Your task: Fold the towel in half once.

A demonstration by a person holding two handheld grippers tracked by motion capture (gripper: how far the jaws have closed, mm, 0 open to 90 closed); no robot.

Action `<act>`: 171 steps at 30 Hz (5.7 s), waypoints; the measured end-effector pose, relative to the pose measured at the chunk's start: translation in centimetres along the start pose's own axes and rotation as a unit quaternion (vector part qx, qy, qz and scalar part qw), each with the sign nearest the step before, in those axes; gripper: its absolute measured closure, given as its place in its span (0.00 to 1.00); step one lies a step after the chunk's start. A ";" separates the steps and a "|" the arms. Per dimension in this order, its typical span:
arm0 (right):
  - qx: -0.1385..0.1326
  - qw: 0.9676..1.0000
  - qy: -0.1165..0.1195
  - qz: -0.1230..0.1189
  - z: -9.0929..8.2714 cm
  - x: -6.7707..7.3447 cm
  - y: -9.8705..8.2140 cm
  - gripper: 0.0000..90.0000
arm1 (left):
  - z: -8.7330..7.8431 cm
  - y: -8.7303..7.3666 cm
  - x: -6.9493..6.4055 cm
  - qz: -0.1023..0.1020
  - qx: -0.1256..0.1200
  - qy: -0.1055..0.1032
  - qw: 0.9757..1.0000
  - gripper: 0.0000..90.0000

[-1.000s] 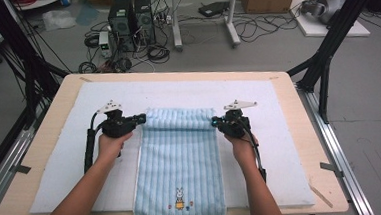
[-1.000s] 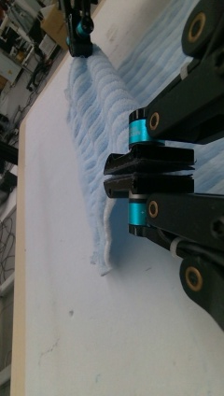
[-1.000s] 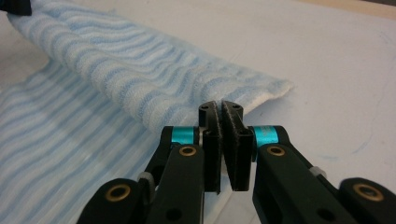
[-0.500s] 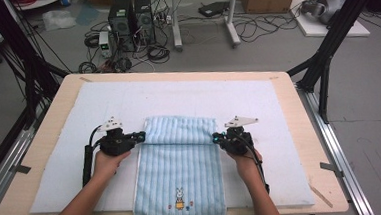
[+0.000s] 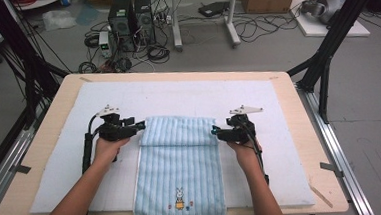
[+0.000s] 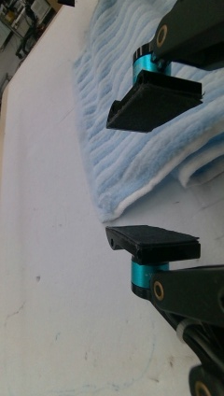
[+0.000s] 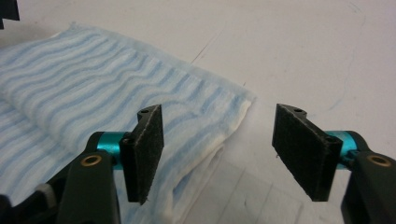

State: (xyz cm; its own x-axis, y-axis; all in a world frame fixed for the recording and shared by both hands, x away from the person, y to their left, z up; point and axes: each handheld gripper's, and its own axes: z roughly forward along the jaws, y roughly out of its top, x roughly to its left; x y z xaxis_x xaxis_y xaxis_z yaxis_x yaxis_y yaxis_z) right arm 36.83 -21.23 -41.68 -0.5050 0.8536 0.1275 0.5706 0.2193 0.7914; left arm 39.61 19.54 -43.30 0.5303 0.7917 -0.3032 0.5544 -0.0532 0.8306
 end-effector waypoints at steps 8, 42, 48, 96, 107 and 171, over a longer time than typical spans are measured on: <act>0.035 0.999 0.006 -0.009 3.2 -0.5 1.5 0.26 | 2.2 0.7 0.1 0.007 0.019 0.004 1.000 0.46; 0.032 0.997 0.012 -0.062 4.8 0.4 2.7 0.93 | 2.6 2.0 -0.4 0.033 0.006 -0.033 0.999 0.97; 0.016 0.997 0.020 -0.076 2.9 1.1 2.9 0.93 | 0.6 2.4 -1.3 0.040 -0.017 -0.056 0.997 0.97; -0.021 0.999 0.020 -0.028 -3.5 2.5 -3.3 0.69 | -4.7 -3.8 -1.7 -0.005 0.010 -0.055 0.998 0.60; 0.041 0.998 0.039 -0.015 0.4 1.1 -3.3 0.86 | -1.4 -3.8 -1.6 0.003 0.057 -0.031 0.998 0.76; 0.004 0.998 -0.049 -0.025 5.7 -1.5 1.3 0.75 | 3.8 1.3 1.6 0.013 0.012 0.011 1.000 0.69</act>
State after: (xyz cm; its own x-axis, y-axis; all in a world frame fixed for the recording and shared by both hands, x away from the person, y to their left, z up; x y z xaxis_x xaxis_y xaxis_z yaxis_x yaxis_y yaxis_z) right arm 42.02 -19.50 -44.25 -0.4665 0.8840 0.0288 0.5523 0.2658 0.7901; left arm 43.64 18.44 -44.45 0.5307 0.8033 -0.2701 0.5551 -0.0886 0.8271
